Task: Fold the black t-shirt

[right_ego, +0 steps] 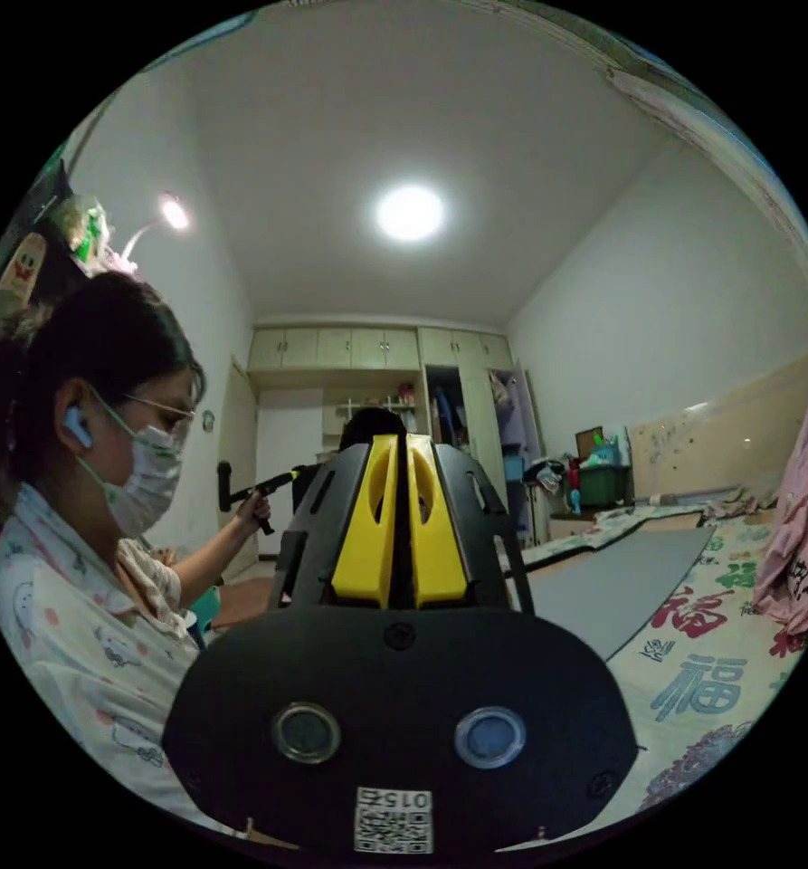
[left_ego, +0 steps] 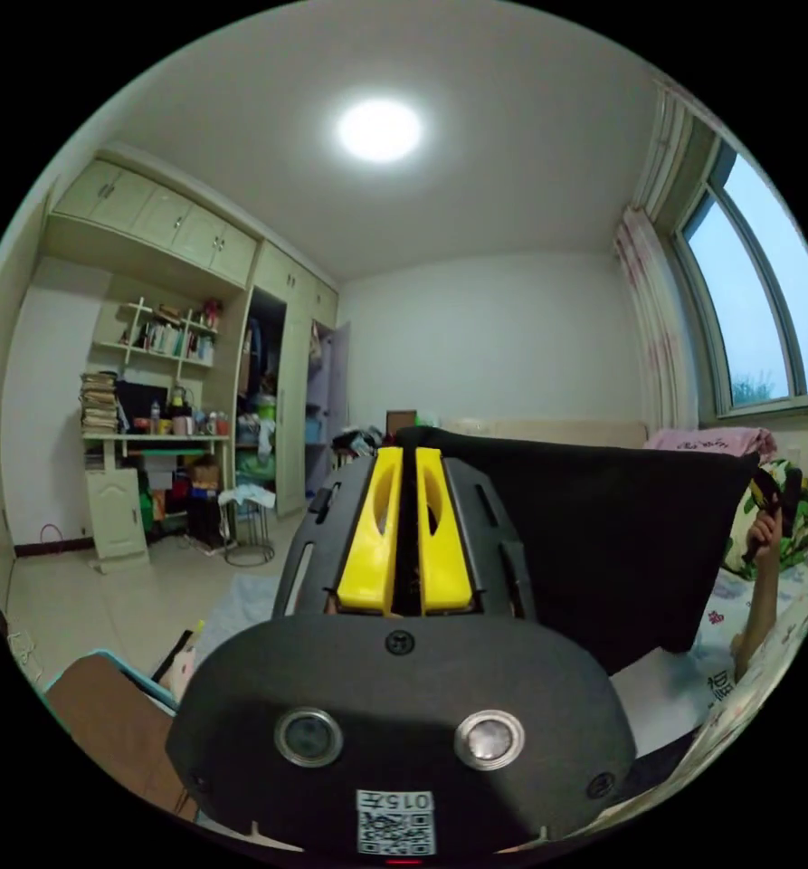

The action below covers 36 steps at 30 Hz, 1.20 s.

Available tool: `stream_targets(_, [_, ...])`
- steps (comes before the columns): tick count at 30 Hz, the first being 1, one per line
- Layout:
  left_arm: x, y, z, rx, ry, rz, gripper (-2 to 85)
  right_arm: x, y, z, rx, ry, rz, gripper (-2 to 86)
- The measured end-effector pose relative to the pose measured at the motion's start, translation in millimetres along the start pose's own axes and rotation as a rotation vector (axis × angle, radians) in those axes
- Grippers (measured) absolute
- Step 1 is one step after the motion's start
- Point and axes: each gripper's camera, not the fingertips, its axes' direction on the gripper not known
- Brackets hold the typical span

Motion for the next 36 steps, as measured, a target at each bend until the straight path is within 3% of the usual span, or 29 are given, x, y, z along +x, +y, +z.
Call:
stream_targets(4, [3,-8,-40,0.11,0.045,0.017,1.1,-29,-12,-10,0.047,-0.1,-0.044,-0.8])
stream_targets(10, [10,-20,-34,0.105,0.053,0.019,1.0,-56,-28,31,-0.075,0.108,-0.136,-0.8])
stream_targets(12, [3,-7,7,-0.001,0.1,-0.021,1.0,-45,-32,52,-0.147,0.131,-0.127,-0.7])
stream_targets(16, [2,43,102,-0.252,0.13,-0.048,1.0,0,-27,128,-0.523,0.146,-0.136,-0.7])
stream_targets(21, [39,169,276,-0.722,0.167,0.034,1.0,80,27,246,-1.029,0.257,-0.021,-0.6])
stream_targets(25, [65,215,347,-0.84,0.09,0.086,0.8,145,75,316,-1.293,0.406,0.124,-0.6])
stream_targets(30, [70,207,403,-0.843,0.187,0.017,0.9,168,75,346,-1.359,0.48,0.17,-0.3])
stream_targets(34, [78,205,435,-0.919,0.163,0.012,1.3,182,83,376,-1.455,0.518,0.178,1.1])
stream_targets(36, [65,192,433,-0.881,0.09,-0.05,1.6,194,82,377,-1.533,0.753,0.155,1.5])
